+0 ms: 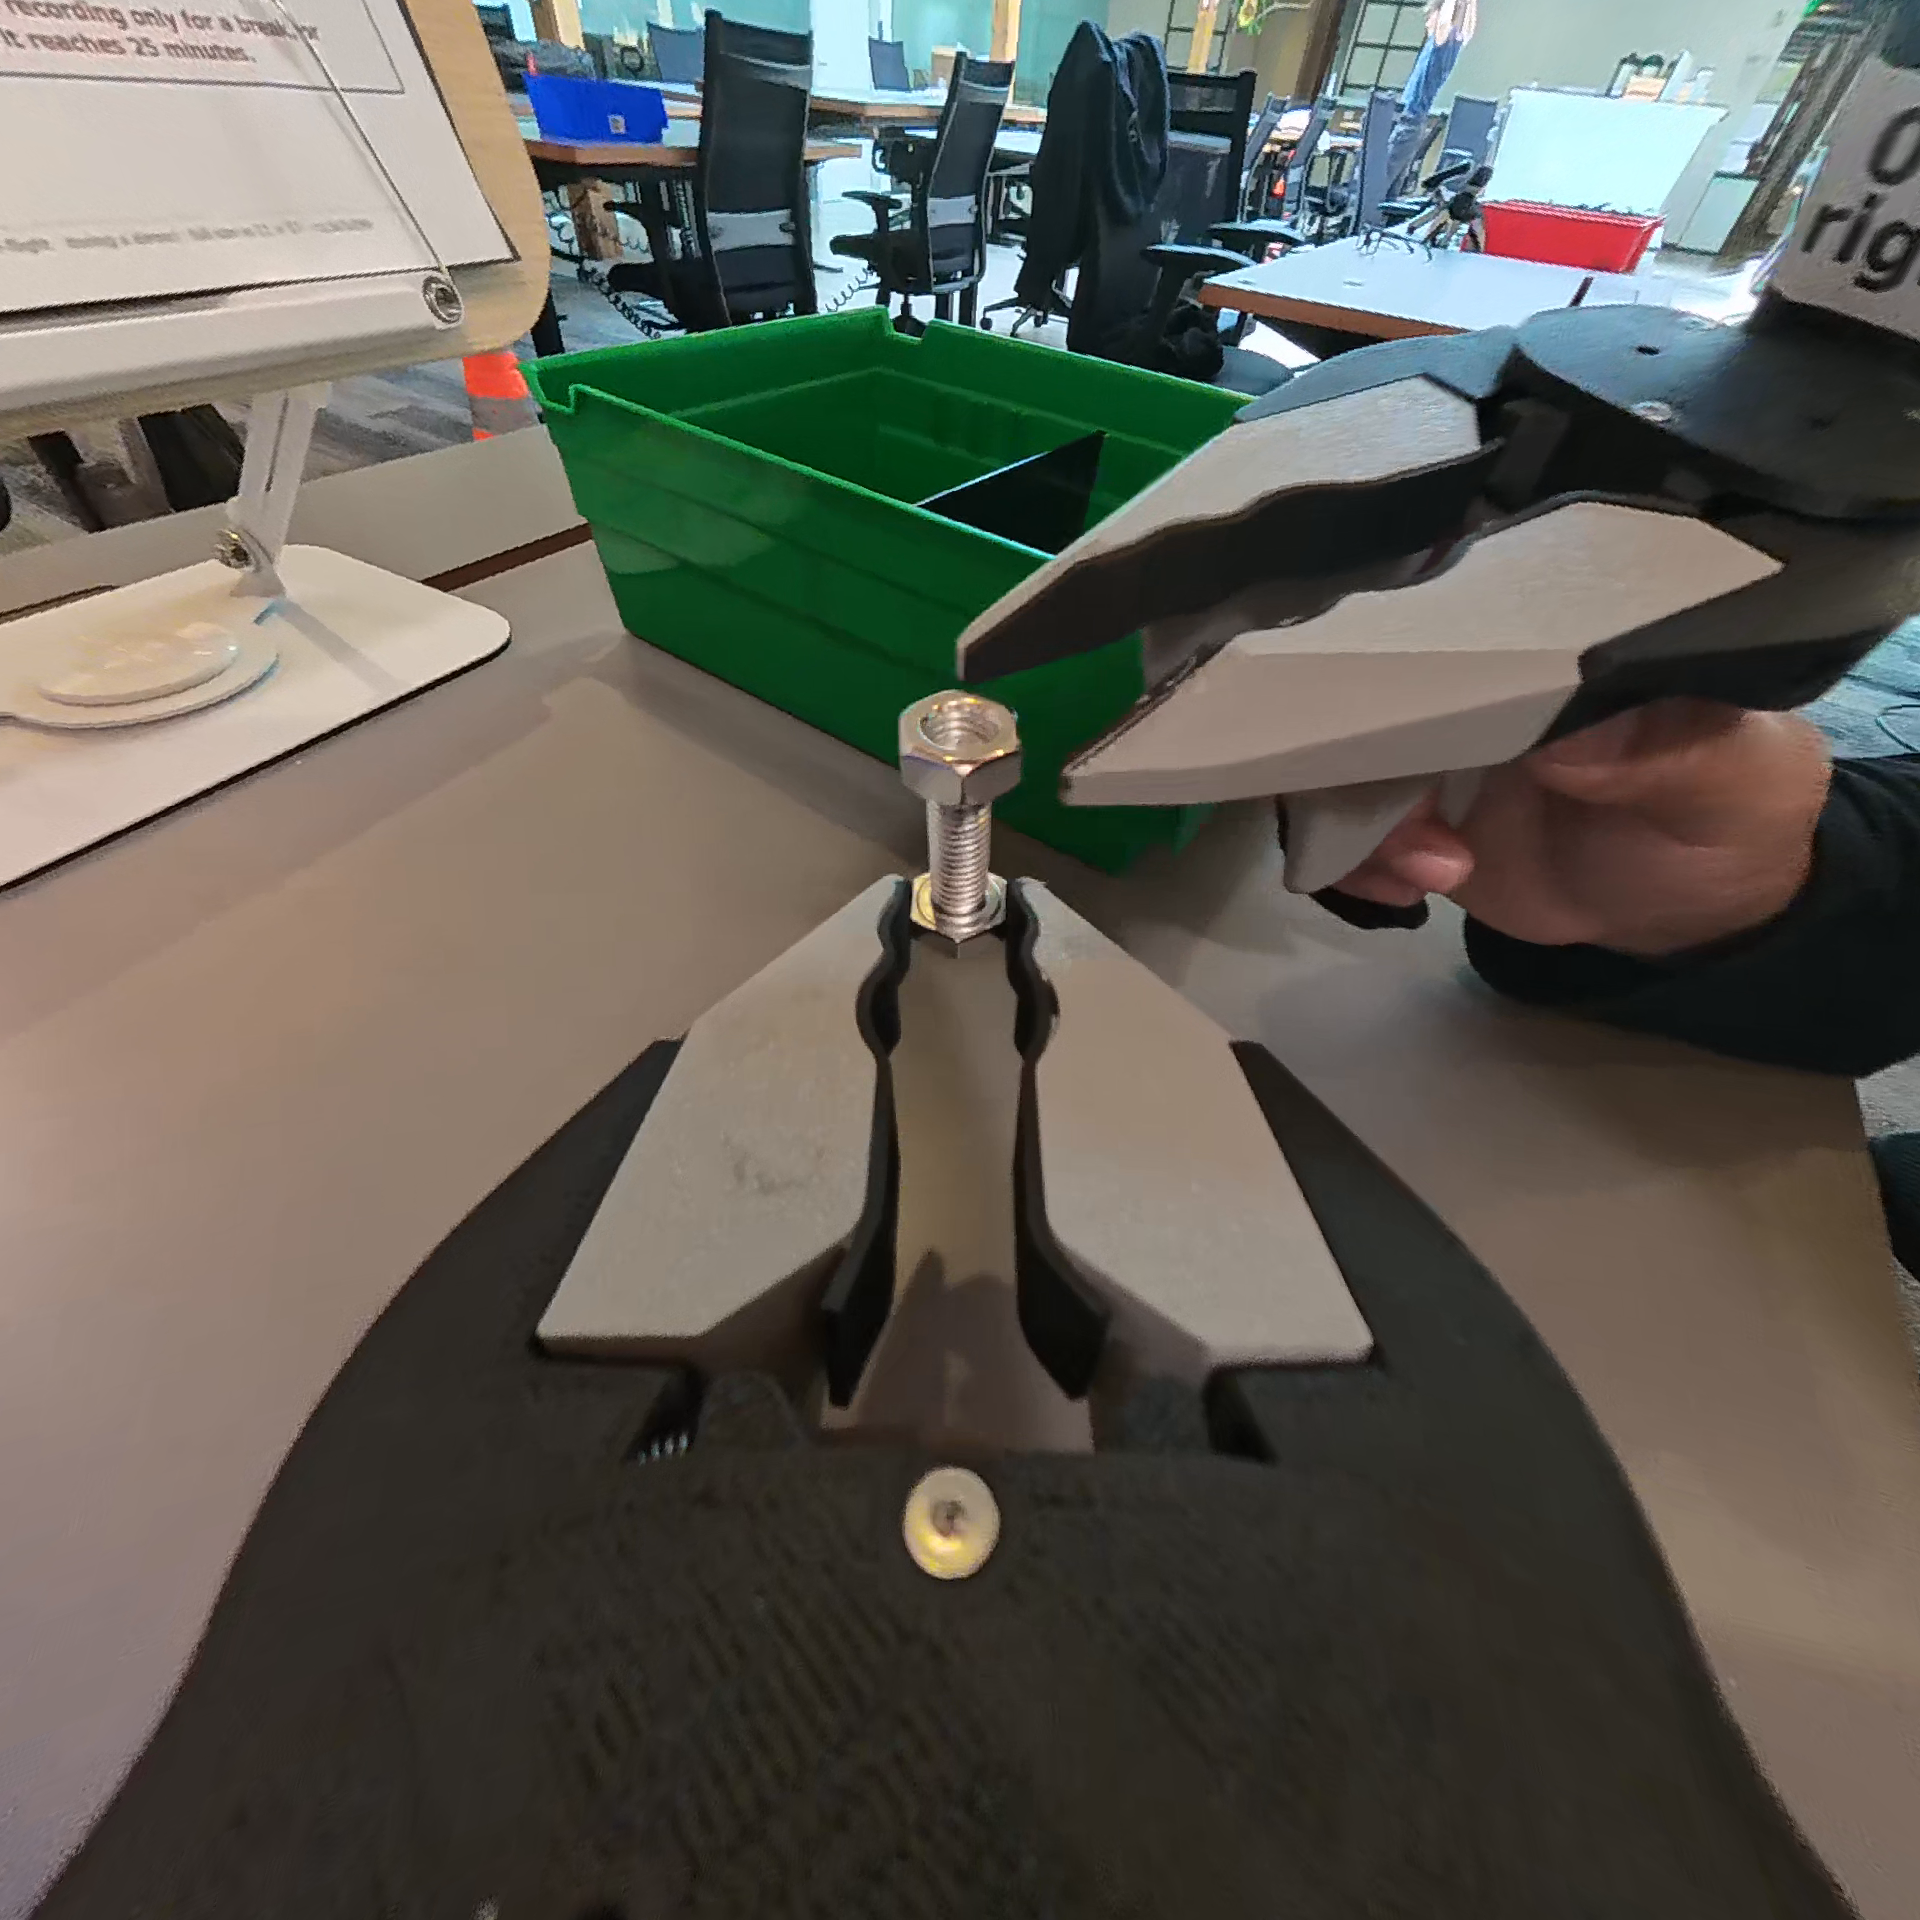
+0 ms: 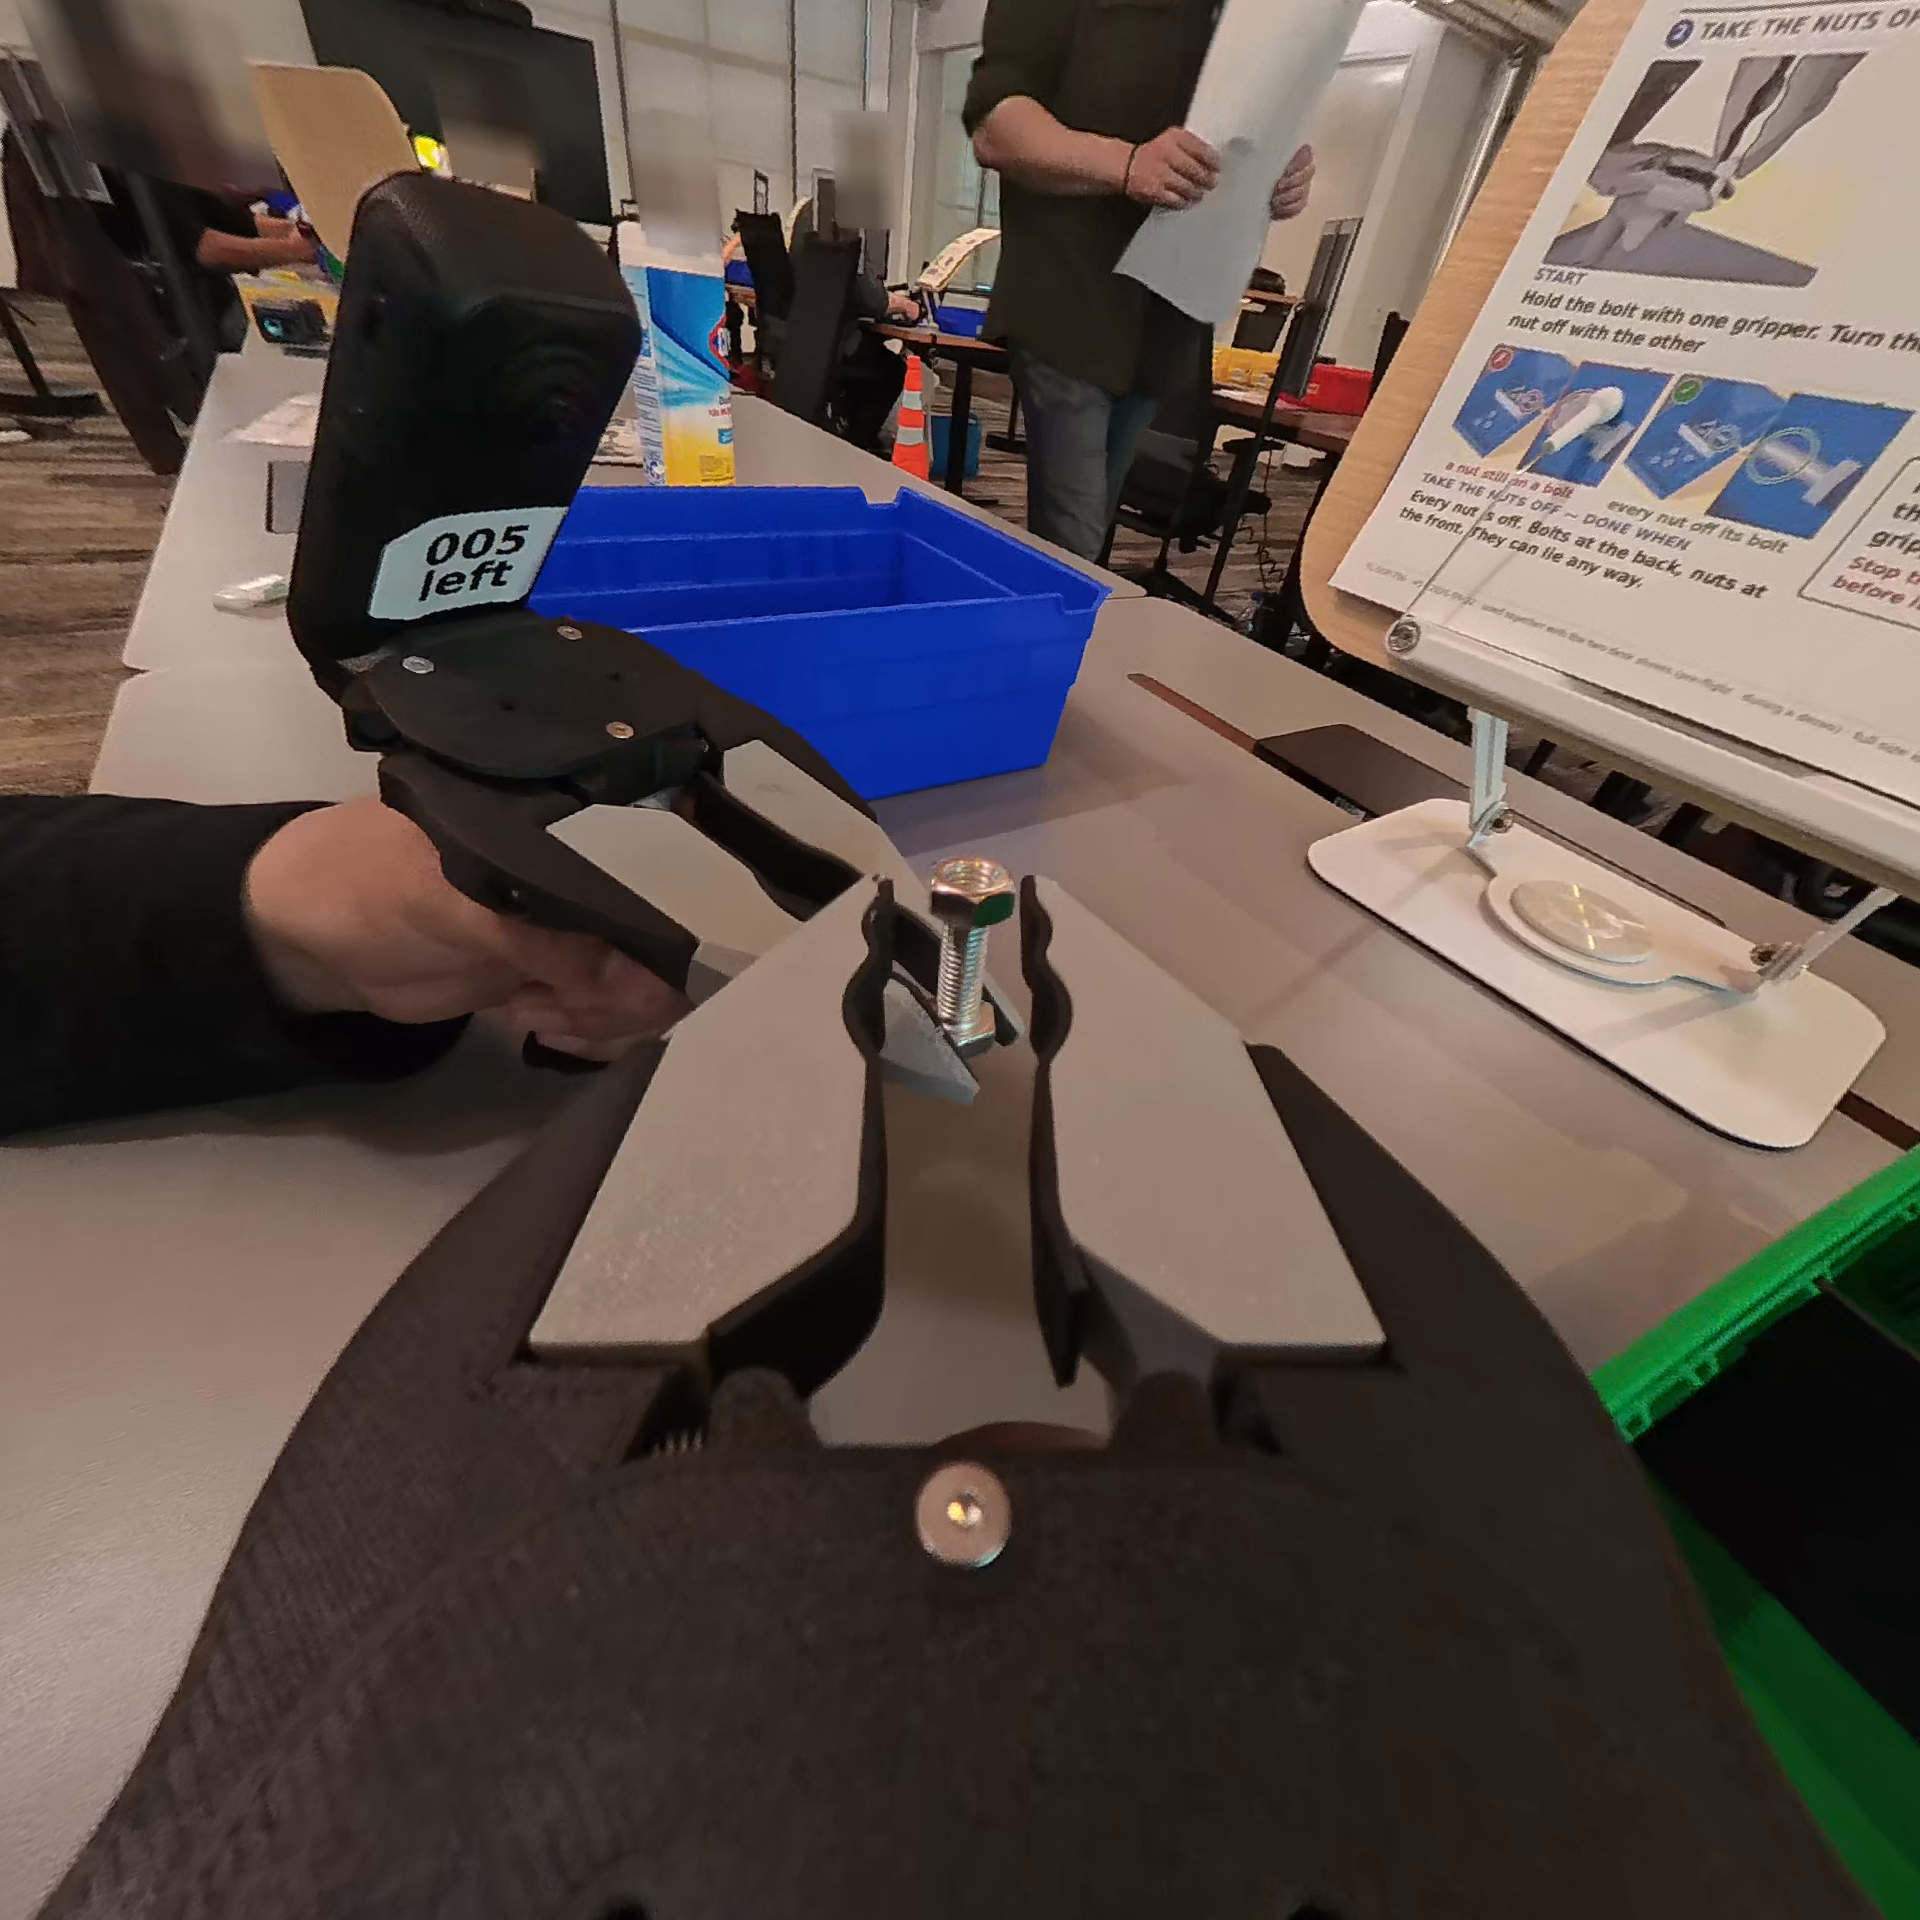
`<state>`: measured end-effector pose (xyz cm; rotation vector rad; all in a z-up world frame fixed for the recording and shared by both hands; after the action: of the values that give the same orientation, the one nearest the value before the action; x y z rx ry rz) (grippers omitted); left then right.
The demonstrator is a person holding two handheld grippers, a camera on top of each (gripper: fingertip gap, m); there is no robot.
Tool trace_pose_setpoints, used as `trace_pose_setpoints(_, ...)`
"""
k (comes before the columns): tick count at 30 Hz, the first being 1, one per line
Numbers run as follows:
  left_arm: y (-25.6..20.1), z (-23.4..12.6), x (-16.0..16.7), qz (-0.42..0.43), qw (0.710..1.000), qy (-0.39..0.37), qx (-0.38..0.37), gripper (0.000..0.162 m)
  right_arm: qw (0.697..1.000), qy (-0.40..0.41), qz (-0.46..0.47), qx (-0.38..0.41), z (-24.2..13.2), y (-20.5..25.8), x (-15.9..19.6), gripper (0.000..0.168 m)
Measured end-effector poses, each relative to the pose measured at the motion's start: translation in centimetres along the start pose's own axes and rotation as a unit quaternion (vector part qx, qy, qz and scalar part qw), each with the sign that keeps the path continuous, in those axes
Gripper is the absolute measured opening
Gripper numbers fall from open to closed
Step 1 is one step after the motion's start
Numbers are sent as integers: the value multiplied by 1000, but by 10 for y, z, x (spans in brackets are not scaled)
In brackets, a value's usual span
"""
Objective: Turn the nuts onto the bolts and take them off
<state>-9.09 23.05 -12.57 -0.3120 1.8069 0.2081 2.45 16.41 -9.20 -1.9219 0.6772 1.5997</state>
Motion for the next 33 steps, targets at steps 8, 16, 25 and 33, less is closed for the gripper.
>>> trace_pose_setpoints(8, -14, 1, -2, 26, 999, -2, 25, 15, 1000, 8, 9, -13, 7, 2, 4, 20)
trace_pose_setpoints(16, -23, 1, -2, 43, 998, -4, 52, 15, 999, 9, 25, -43, 10, 4, 5, 13)
trace_pose_setpoints(25, -14, 3, 0, 24, 999, 1, 38, 15, 999, -1, 27, -35, 5, 1, 2, 13)
trace_pose_setpoints(33, -2, 5, 4, 12, 1000, 12, 8, 15, 998, -49, 23, 12, -17, -10, -13, 14)
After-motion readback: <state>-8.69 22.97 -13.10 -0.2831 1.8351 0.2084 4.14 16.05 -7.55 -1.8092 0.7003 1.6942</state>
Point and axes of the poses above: each gripper's, where its closed fingertips meet, z out along the fingers, x out of its underside, y = z × x across the jaws, the point moved 9 cm from there along -z, back along the fingers, and after that the axes turned 12 degrees about -x, right-handed, at the moved point
